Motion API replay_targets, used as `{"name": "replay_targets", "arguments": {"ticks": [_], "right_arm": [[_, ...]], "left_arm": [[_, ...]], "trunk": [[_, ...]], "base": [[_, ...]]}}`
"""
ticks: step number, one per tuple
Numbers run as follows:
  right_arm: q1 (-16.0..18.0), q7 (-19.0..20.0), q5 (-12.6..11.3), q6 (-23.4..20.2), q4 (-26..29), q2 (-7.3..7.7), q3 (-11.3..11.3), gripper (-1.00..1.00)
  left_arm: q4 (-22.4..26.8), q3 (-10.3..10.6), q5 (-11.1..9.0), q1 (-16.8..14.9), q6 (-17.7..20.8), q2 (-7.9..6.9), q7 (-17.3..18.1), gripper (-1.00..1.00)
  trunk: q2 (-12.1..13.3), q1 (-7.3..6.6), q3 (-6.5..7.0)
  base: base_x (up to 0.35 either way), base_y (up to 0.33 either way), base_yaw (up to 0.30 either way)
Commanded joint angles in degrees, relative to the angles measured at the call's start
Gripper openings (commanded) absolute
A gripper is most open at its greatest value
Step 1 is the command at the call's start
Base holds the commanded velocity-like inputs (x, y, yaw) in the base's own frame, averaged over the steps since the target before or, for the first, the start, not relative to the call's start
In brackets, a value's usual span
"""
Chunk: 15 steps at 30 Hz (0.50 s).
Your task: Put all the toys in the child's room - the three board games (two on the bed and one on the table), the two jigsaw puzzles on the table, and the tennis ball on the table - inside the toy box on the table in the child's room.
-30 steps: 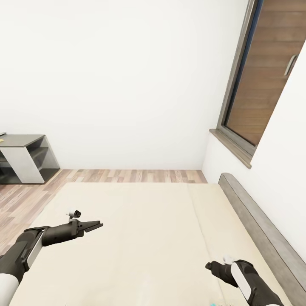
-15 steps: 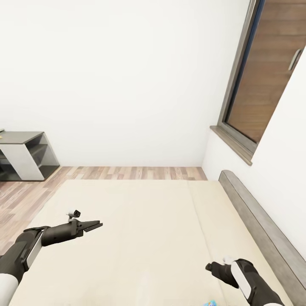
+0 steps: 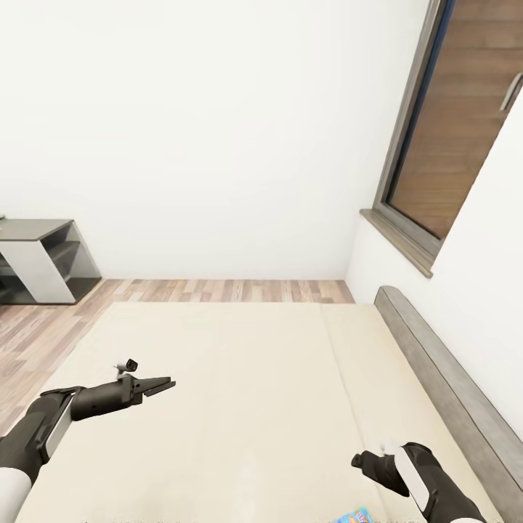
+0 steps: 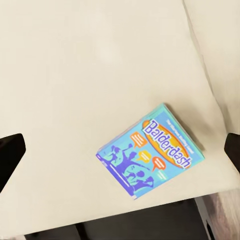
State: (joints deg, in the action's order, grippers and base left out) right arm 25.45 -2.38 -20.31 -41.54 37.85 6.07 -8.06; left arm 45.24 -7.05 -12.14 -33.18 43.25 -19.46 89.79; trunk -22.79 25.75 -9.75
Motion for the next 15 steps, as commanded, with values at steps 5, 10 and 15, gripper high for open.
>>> {"name": "replay_targets", "arguments": {"ticks": [5,10,15], "right_arm": [[0.03,-0.30,-0.38,-0.22,0.04,-0.01,0.10,1.00],[0.03,-0.96,0.56,0.00,0.04,-0.17,0.23,1.00],[0.03,-1.89,5.27,0.48,0.03,-0.69,0.21,1.00]], "left_arm": [[0.02,0.02,0.01,-0.04,0.61,0.01,0.21,1.00],[0.01,-0.01,0.01,-0.04,0.61,-0.02,0.21,1.00],[0.02,-0.06,0.01,-0.04,0.61,-0.04,0.21,1.00]], "trunk": [[-0.13,0.03,-0.59],[-0.13,0.03,-1.06],[-0.13,0.03,-1.53]], "base": [[0.000,0.000,0.000],[0.000,0.000,0.000],[0.000,0.000,0.000]]}}
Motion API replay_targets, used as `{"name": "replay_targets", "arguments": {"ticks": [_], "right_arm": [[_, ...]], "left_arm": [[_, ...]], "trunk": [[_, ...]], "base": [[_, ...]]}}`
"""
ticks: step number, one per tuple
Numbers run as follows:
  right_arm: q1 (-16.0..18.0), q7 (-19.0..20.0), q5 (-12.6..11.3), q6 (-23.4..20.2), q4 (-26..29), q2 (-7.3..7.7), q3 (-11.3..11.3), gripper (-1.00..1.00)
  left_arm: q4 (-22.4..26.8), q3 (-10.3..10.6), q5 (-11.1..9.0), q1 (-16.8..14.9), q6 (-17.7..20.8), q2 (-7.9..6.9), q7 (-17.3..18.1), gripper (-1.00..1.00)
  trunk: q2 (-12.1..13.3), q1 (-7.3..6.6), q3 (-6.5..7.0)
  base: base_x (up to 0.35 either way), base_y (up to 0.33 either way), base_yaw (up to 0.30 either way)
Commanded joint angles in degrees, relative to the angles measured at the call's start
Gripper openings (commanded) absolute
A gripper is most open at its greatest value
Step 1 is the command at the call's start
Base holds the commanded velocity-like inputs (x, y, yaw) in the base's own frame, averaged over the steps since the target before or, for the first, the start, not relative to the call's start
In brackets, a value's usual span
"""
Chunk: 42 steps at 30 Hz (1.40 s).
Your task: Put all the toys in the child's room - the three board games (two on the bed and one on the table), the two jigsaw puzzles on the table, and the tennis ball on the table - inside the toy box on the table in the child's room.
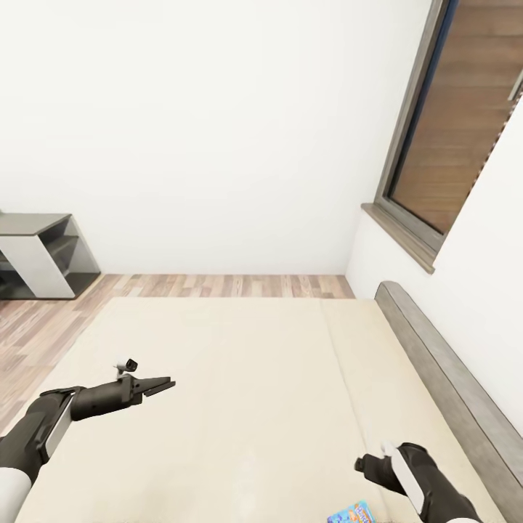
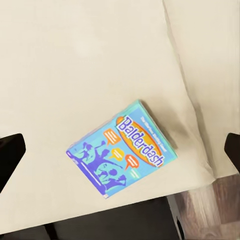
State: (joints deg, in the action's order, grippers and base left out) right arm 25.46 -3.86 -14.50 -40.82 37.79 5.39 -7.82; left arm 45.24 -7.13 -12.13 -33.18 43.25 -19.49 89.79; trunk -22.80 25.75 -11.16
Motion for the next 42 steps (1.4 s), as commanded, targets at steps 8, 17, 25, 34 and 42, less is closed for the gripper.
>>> {"name": "replay_targets", "arguments": {"ticks": [8,17,25,34,42], "right_arm": [[0.03,-0.83,6.49,0.17,0.09,-1.26,-0.07,1.00],[-0.03,-1.17,7.48,0.18,0.09,-1.98,0.07,1.00],[-0.05,-1.21,7.43,0.29,0.09,-2.10,1.61,1.00],[-0.06,-1.13,7.18,2.35,0.09,-2.13,4.99,1.00],[-0.06,-0.60,7.13,2.39,0.38,-2.97,5.24,1.00]], "left_arm": [[0.01,0.24,0.00,-0.04,0.56,0.05,0.14,1.00],[0.02,0.43,0.00,-0.04,0.52,0.07,0.21,1.00],[0.00,0.38,0.00,-0.04,0.52,0.07,0.21,1.00],[0.04,0.19,0.00,0.11,0.47,-0.05,0.21,1.00],[0.02,0.06,-0.07,0.21,0.43,-0.82,0.21,1.00]], "trunk": [[-0.12,0.03,-0.87],[-0.12,0.03,-1.71],[-0.12,0.03,-2.46],[-0.12,0.03,-3.30],[-0.12,0.03,-4.05]], "base": [[0.000,0.000,0.000],[0.000,0.000,0.000],[0.000,0.000,0.000],[0.000,0.000,0.000],[0.000,0.000,0.000]]}}
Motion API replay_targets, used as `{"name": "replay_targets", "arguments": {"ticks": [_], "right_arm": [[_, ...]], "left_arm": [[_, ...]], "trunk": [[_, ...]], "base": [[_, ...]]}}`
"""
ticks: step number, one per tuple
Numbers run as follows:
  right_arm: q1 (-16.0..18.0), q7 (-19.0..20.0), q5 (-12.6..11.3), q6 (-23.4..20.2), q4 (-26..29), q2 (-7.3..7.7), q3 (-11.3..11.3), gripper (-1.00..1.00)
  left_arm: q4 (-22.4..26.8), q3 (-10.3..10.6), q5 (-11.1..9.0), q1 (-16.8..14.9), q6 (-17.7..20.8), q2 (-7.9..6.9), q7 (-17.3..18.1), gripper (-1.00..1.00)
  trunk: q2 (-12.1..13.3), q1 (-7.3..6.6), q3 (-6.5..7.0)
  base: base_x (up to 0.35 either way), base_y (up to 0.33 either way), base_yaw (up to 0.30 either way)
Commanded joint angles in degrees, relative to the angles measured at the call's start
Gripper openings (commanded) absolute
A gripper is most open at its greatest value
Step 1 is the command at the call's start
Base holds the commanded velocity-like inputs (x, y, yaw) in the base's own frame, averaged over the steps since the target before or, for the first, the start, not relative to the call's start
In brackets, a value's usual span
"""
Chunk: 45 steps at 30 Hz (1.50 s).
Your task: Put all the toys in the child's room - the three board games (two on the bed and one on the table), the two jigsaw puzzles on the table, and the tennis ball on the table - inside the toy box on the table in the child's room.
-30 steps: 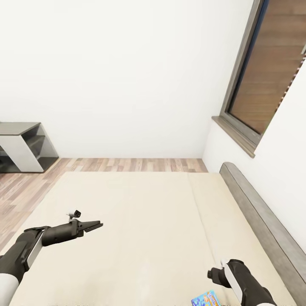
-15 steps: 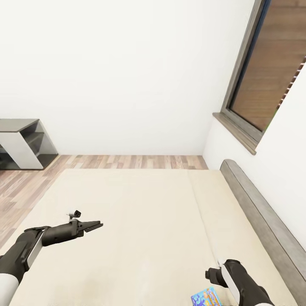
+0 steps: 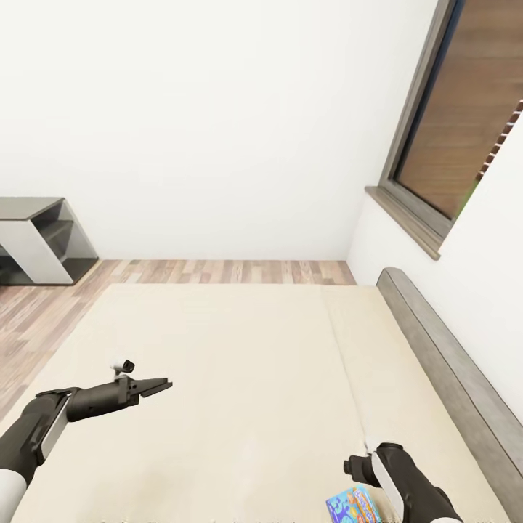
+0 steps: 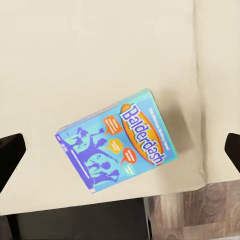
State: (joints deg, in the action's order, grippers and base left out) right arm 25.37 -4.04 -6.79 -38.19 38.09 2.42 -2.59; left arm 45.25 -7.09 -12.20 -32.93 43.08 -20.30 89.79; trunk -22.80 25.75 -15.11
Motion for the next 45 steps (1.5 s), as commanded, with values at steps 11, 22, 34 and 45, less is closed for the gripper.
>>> {"name": "replay_targets", "arguments": {"ticks": [11,22,34,45], "right_arm": [[0.03,-0.15,-0.57,-0.28,-0.03,-0.68,0.21,1.00],[0.07,3.33,-0.68,-0.47,0.24,0.33,3.44,1.00],[1.79,26.06,0.67,1.94,0.23,5.77,4.60,1.00],[2.14,28.23,4.20,1.92,0.32,7.65,4.73,1.00]], "left_arm": [[0.01,0.18,0.03,0.38,0.66,0.01,0.21,1.00],[0.01,0.19,-0.02,0.83,0.66,0.04,0.21,1.00],[0.25,0.16,-0.02,0.85,0.69,0.10,0.21,1.00],[0.27,0.23,0.06,0.85,0.69,0.21,0.21,1.00]], "trunk": [[-0.11,0.03,-1.14],[-0.11,0.03,-2.17],[-0.11,0.03,-3.29],[-0.11,0.03,-4.32]], "base": [[0.000,0.000,0.000],[0.000,0.000,0.000],[0.000,0.000,0.000],[0.000,0.000,0.000]]}}
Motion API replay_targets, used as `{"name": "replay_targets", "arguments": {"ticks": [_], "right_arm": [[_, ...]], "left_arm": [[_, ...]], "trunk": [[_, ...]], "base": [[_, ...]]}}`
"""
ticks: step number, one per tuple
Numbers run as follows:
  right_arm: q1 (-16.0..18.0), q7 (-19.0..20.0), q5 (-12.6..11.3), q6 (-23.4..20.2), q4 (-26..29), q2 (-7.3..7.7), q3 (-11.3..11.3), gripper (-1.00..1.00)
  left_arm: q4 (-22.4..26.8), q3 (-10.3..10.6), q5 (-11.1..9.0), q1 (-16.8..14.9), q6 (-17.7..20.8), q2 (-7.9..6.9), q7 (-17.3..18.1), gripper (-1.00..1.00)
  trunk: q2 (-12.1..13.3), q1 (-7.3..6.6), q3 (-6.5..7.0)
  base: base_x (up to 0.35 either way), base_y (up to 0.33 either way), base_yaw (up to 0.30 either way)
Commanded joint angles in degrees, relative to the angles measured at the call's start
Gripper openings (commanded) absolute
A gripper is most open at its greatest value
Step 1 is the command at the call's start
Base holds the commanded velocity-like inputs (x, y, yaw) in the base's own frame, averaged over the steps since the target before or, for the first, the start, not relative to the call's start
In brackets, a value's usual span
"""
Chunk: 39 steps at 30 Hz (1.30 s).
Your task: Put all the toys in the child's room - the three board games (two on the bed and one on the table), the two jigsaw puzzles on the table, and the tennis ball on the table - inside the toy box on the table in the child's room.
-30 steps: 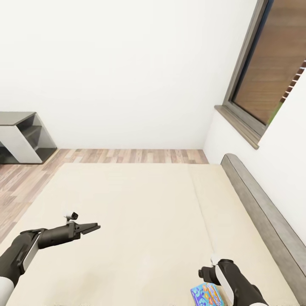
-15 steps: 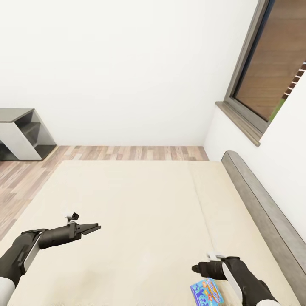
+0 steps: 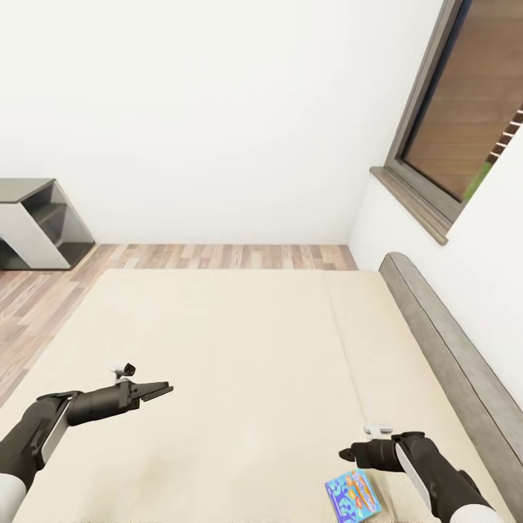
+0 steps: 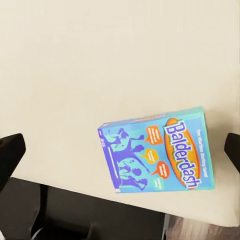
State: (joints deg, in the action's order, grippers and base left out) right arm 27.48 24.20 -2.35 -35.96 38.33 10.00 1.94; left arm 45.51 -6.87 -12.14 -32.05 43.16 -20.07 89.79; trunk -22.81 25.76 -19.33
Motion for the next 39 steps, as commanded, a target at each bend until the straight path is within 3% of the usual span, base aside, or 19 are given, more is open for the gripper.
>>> {"name": "replay_targets", "arguments": {"ticks": [1,7,13,21,29,39], "right_arm": [[0.03,0.66,-0.09,-0.23,0.00,0.13,0.19,1.00],[0.01,4.28,0.00,0.27,-0.28,0.46,-0.11,1.00],[-0.20,7.77,-0.49,2.84,-0.43,2.20,-0.33,1.00],[-0.23,11.17,-0.60,3.75,-0.45,2.52,-0.31,1.00],[-0.22,19.00,-0.86,3.97,-0.49,3.68,-0.95,1.00],[-0.30,20.70,-0.92,4.04,-0.55,3.91,-2.01,1.00]], "left_arm": [[0.02,0.02,-0.01,-0.03,0.61,-0.03,0.21,1.00],[0.07,-0.08,-0.09,-0.04,0.59,-0.12,0.21,1.00],[0.23,-0.14,-0.15,-0.06,0.60,-0.13,0.21,1.00],[0.35,-0.29,-0.16,-0.05,0.61,-0.13,0.21,1.00],[0.39,-0.22,-0.16,-0.09,0.61,-0.12,0.21,1.00],[0.40,-0.42,-0.16,-0.12,0.61,-0.14,0.21,1.00]], "trunk": [[-0.11,0.03,-0.19],[-0.11,0.03,-0.76],[-0.11,0.03,-1.32],[-0.11,0.03,-2.07],[-0.11,0.03,-2.82],[-0.11,0.03,-3.75]], "base": [[0.000,0.000,0.000],[0.000,0.000,0.000],[0.000,0.000,0.000],[0.000,0.000,0.000],[0.000,0.000,0.000],[0.000,0.000,0.000]]}}
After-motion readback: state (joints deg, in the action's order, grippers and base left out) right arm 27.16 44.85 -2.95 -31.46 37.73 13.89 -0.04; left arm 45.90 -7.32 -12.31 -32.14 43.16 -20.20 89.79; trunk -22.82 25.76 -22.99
